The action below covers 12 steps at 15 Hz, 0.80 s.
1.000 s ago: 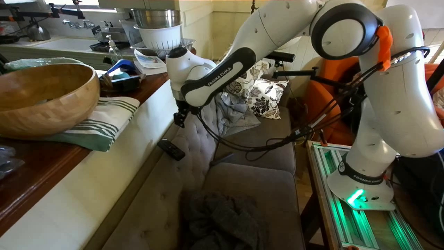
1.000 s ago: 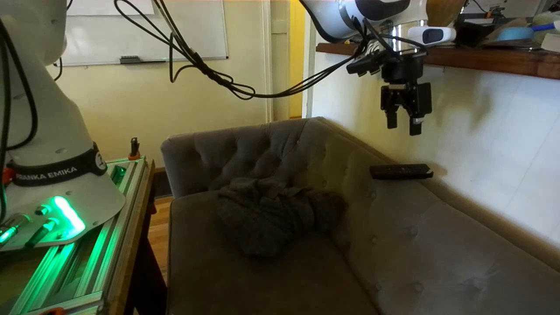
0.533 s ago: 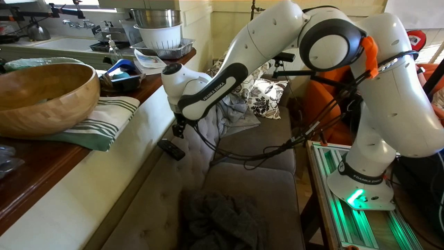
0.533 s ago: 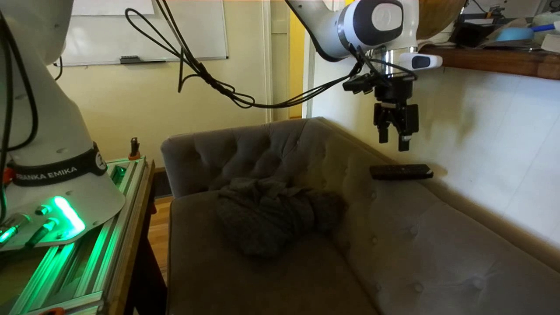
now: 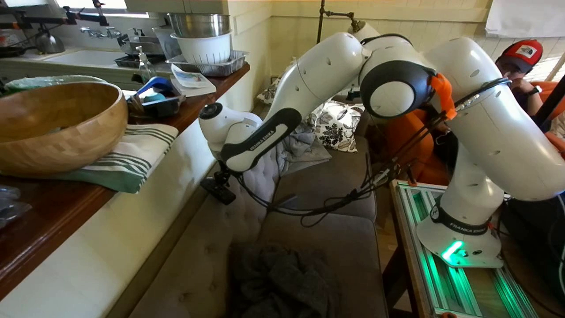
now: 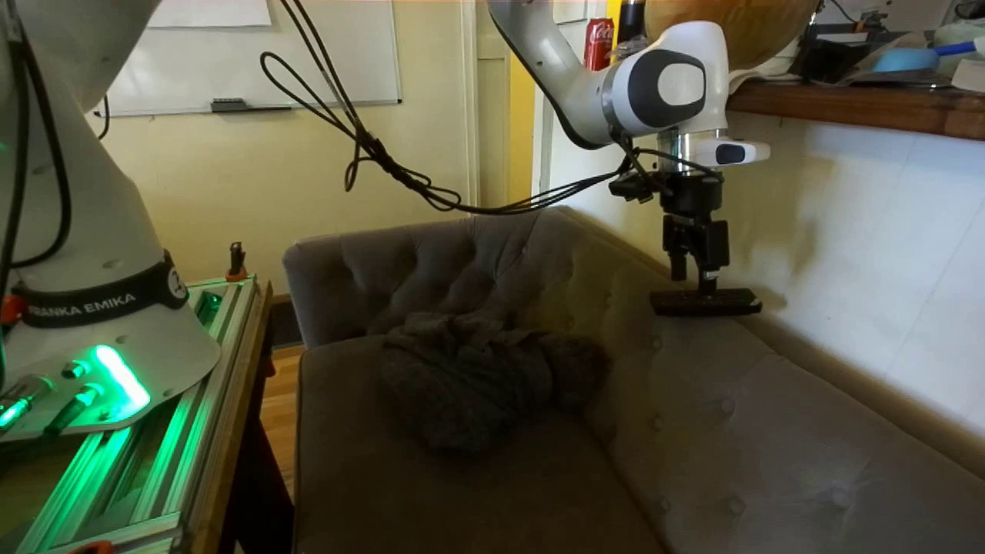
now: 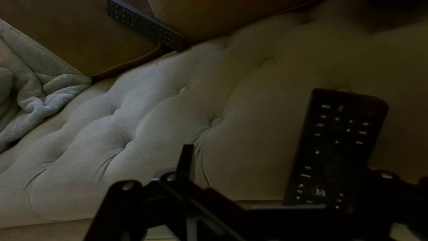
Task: Remove the remote control from the backrest of the sofa.
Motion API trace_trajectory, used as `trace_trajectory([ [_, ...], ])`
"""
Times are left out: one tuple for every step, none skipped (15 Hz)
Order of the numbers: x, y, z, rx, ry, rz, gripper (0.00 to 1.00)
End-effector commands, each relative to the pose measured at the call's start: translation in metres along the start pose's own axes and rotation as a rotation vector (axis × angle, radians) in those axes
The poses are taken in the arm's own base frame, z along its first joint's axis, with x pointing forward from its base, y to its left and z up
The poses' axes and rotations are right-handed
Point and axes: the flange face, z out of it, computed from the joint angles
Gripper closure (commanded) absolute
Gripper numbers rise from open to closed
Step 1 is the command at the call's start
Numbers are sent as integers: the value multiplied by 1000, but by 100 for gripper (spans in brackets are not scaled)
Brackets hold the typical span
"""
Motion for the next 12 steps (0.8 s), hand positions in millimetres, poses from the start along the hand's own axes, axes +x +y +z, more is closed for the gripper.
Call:
trace_trajectory([
  [15,-7,20,8,29,-15,0],
  [18,-7,23,12,33,-19,0],
  [19,-8,25,12,31,-15,0],
  [17,-8,25,0,15,-18,0],
  [10,-6,24,-4,17,-13,0],
  [11,-7,26,-5,18,-13,0],
  [12,-7,27,-5,19,-14,0],
  [9,-5,23,2,42,-9,0],
  [8,-4,21,15,59,4,0],
  [8,-3,19,32,86,19,0],
  [8,-4,18,50,114,36,0],
  [11,-3,19,70,145,49,0],
])
